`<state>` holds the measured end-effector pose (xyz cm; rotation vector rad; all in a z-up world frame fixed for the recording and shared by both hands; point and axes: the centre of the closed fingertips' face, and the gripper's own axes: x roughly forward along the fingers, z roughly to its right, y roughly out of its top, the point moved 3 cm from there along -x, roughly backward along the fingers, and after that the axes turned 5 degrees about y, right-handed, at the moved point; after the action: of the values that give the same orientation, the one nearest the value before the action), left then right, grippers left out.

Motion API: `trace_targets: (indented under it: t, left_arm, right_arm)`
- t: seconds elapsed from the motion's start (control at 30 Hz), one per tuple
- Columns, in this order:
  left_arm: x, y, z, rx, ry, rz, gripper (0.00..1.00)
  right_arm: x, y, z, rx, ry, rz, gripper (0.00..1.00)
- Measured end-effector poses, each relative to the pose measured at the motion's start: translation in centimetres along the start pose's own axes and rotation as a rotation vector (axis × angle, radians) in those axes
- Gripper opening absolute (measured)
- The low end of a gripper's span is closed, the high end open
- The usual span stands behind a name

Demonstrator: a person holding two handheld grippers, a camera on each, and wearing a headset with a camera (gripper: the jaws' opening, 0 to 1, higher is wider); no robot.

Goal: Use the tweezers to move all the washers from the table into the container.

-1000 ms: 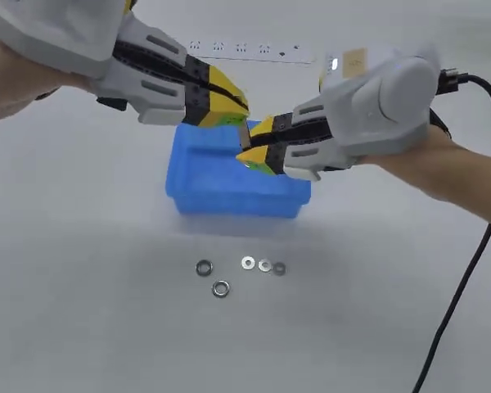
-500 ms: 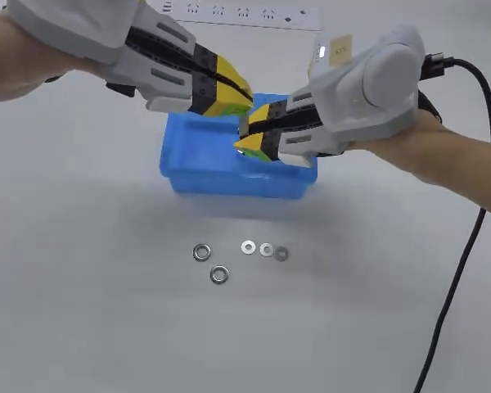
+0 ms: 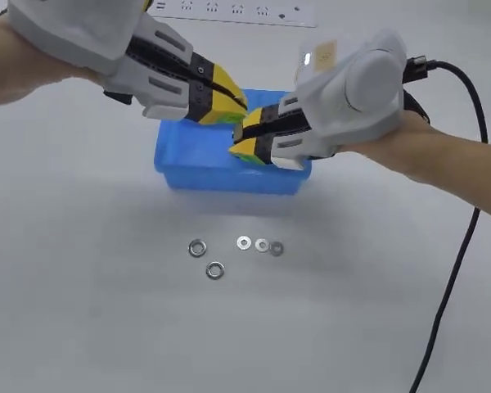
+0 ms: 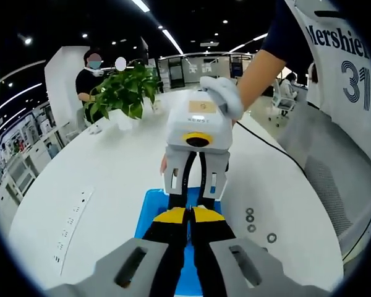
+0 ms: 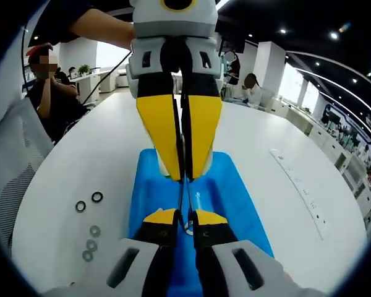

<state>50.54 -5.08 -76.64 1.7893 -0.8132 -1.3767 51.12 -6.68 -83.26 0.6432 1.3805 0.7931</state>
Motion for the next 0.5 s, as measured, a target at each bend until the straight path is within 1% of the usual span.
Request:
trace_targets:
  t: [0.1,0.17,0.23,0.27,0.4,0.5]
  left_arm:
    - [-0.2,0.3,0.1,0.003,0.003,0.008,0.05]
    - [-0.4,0.6,0.0,0.002,0.008,0.015,0.05]
    - [-0.8,1.1,-0.1,0.007,0.016,0.023,0.05]
    - [-1.0,1.5,-0.1,0.014,0.024,0.031,0.05]
    - [-2.0,2.8,0.2,0.013,0.032,0.051,0.05]
    - [-2.6,3.6,0.6,-0.013,0.031,0.064,0.05]
  right_arm:
    - [-0.2,0.3,0.1,-0.003,-0.008,0.006,0.11]
    - [-0.5,0.6,0.2,0.007,-0.014,0.019,0.11]
    - [-0.8,1.0,0.3,0.006,-0.023,0.027,0.11]
    - [-1.1,1.5,0.3,0.012,-0.025,0.04,0.11]
    - [-1.8,2.6,0.0,-0.01,-0.036,0.056,0.11]
    - [-2.4,3.6,-0.7,-0.017,-0.032,0.078,0.11]
